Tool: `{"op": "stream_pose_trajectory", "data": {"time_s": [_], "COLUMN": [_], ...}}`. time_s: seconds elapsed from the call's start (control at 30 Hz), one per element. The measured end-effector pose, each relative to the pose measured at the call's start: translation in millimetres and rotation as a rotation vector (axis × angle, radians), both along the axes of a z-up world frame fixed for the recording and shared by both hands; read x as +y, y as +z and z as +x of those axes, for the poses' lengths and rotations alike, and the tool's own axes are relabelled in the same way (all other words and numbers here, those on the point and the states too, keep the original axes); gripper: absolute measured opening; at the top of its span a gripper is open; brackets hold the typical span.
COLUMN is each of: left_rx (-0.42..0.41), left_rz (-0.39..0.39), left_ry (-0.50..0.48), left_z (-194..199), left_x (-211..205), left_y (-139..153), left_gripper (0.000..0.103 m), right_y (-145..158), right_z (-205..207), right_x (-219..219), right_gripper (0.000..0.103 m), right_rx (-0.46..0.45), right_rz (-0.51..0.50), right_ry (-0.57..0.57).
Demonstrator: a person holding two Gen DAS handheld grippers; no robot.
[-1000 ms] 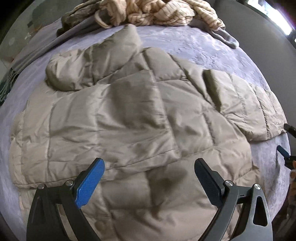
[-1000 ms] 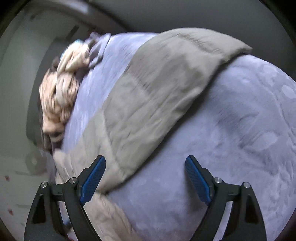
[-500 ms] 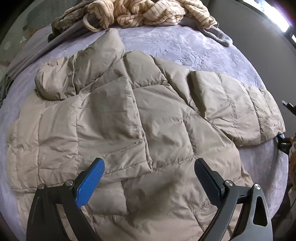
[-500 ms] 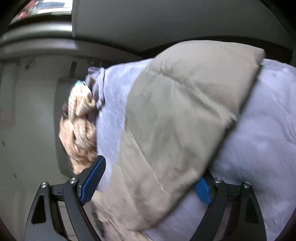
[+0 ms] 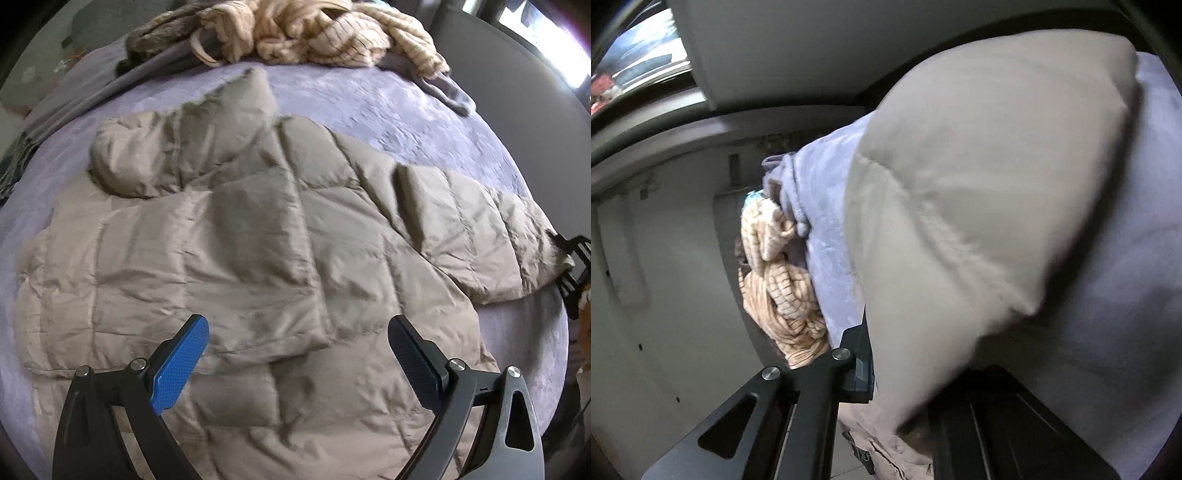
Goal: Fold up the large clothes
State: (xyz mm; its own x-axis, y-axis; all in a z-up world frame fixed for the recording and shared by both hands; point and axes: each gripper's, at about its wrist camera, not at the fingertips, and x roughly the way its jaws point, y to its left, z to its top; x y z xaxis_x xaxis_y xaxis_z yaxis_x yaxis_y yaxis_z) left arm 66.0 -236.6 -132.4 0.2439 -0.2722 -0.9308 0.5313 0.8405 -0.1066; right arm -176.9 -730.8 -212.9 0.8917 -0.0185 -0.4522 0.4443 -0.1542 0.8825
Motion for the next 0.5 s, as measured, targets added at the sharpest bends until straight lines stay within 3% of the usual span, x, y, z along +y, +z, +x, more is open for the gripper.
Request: {"op": "stream_pose_trajectory", "data": {"time_s": [0.23,0.37,0.5], "left_rx": [-0.018,-0.024,-0.036], "left_rz": [-0.014,-0.015,-0.011], "left_ry": [0.066,0.086,0.114], "left_z": [17,25,36], "left_x": [43,64,93], "left_y": [-1,-2,-1], "left_gripper": [0.098,0.098,0.098], "right_y": [74,119,141], "right_z": [62,119,186], "right_x": [40,98,195], "right_gripper": [0.007,0.007,0.007], "right_rx": [0.007,0.040,0.103], "right_rz": [-0.292,-0.497,-0.742], "right_ry": [0.235,0.416,0.641]}}
